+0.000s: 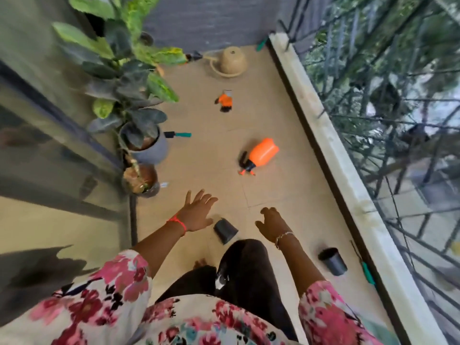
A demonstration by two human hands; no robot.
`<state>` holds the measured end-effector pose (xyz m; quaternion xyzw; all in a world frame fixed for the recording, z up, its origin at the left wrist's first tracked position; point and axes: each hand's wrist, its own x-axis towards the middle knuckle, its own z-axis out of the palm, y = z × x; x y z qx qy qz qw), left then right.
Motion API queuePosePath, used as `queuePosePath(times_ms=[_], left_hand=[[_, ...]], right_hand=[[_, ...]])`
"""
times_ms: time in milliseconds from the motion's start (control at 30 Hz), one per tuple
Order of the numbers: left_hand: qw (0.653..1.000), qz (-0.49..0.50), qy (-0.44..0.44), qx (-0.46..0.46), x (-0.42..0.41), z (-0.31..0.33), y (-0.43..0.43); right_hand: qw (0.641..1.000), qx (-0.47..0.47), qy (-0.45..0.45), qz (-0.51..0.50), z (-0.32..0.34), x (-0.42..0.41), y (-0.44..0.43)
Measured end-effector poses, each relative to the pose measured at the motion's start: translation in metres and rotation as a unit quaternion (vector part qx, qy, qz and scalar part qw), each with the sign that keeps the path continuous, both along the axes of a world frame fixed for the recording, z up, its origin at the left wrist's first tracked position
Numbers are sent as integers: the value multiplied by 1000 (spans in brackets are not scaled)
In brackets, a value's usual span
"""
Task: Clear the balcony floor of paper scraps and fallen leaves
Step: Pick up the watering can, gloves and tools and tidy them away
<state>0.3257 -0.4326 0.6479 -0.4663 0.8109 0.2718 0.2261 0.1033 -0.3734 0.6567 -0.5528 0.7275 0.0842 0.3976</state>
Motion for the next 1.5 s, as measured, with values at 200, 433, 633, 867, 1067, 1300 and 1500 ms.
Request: queuePosePath(times_ms=[200, 433, 633, 867, 1067, 1300, 1500], left_hand=[[997, -63, 31, 12, -45, -7, -35], [997, -76, 2, 16, -101, -12, -109], [1000, -3, 17, -27, -154, 6, -173], [990, 83, 82, -74, -188, 29, -255], [980, 143, 113, -74, -186, 35, -350], [992, 99, 60, -58, -150, 23, -503], [997, 53, 7, -56, -132, 18, -622]], right_hand=[[997, 33, 10, -67, -11, -23, 3], [997, 6, 6, -78, -26, -84, -59], [999, -36, 1, -5, -7, -134, -147], [987, -71, 44, 135, 30, -171, -260], [971, -125, 102, 176, 46, -170, -380], [983, -126, 43, 130, 39, -138, -544], [990, -97, 19, 103, 31, -130, -652]])
